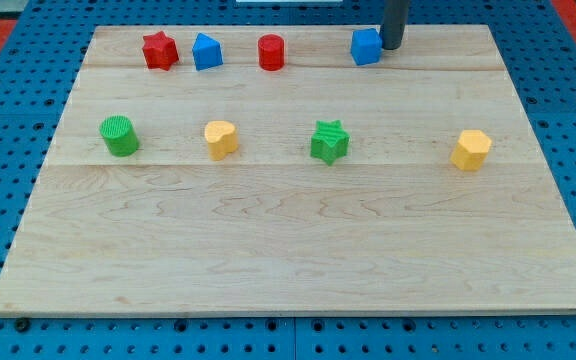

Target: Slide the cube towards the red circle

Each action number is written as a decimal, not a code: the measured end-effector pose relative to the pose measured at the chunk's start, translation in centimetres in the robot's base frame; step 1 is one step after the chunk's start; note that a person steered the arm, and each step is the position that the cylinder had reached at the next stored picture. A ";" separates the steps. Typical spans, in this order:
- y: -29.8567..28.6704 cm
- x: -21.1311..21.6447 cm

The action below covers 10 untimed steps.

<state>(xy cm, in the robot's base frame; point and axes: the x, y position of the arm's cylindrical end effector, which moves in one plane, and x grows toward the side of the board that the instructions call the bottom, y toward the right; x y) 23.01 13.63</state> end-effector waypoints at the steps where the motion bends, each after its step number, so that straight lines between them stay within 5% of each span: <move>1: 1.0 -2.0; 5: -1.5 2.4; 8: -0.1 -2.8; 10: -3.0 -0.1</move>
<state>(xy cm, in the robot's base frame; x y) 22.89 10.63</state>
